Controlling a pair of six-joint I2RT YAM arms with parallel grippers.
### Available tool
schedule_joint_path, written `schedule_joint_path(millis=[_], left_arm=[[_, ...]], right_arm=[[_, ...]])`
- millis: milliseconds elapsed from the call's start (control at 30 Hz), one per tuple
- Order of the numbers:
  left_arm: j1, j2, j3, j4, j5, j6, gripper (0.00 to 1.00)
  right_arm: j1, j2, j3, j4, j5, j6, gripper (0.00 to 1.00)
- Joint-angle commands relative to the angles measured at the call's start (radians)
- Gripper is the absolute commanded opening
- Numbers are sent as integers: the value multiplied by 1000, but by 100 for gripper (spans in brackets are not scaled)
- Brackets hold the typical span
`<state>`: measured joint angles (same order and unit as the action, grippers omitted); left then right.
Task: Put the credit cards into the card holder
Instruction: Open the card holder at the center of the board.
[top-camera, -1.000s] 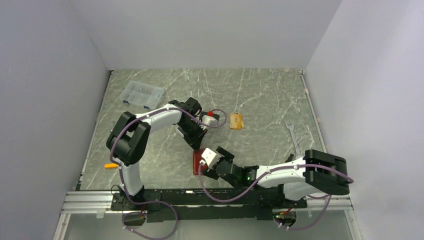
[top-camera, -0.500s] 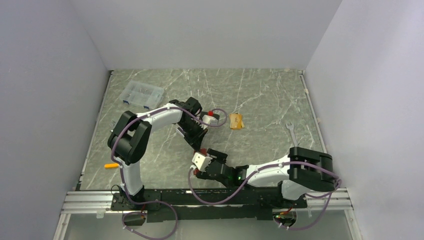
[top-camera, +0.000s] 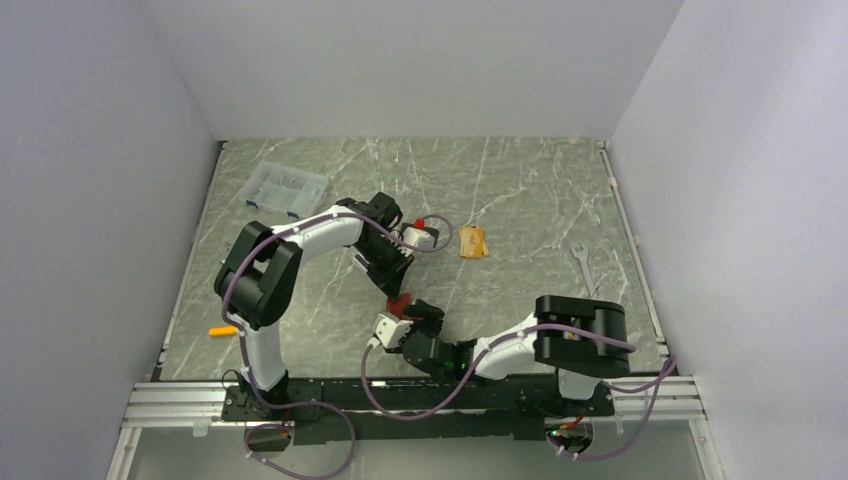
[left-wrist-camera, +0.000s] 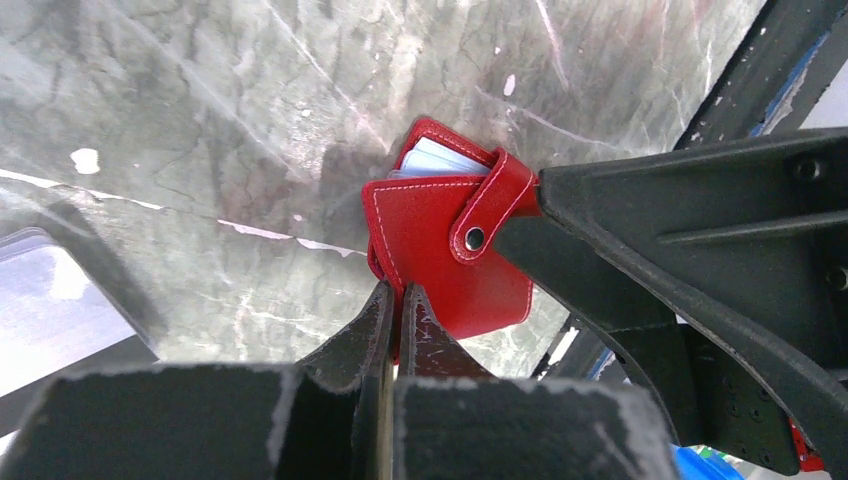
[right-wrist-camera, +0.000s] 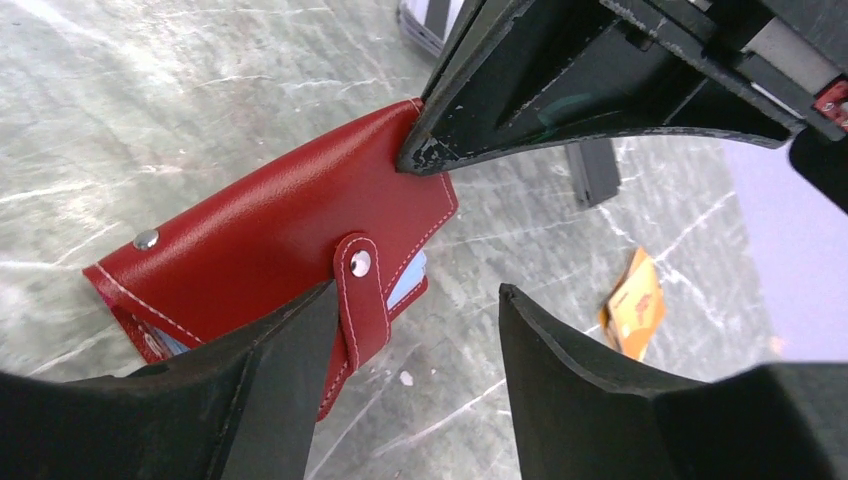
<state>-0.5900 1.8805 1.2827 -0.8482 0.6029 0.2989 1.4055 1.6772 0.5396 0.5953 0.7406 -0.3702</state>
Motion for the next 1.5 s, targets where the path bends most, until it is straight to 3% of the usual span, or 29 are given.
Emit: schedule_joint_path(millis=[0, 167, 533, 633, 733, 767, 1033, 1467], left_arm=[[-11, 2, 3, -48, 44, 22, 0], [-16, 7, 6, -56, 40, 35, 0], [-29, 14, 33, -94, 45, 69, 0], [-29, 14, 32, -98, 49, 77, 0], [-31, 15, 33, -105, 55, 82, 0], [-31, 14, 31, -107, 56, 85, 0], [-33, 5, 14, -113, 55, 103, 0], [-37, 1, -10, -119, 54, 134, 0]], right_arm=[[-4, 69, -13, 129, 165, -126, 60], [-3, 65, -19, 107, 184, -108, 54], [-8, 138, 51, -86, 175, 196, 36], [-26, 123, 45, -116, 149, 265, 26], [-42, 110, 43, -120, 147, 290, 3], [-45, 108, 41, -114, 154, 290, 0], [-58, 94, 19, -39, 206, 289, 0], [-83, 34, -26, 224, 245, 156, 0]])
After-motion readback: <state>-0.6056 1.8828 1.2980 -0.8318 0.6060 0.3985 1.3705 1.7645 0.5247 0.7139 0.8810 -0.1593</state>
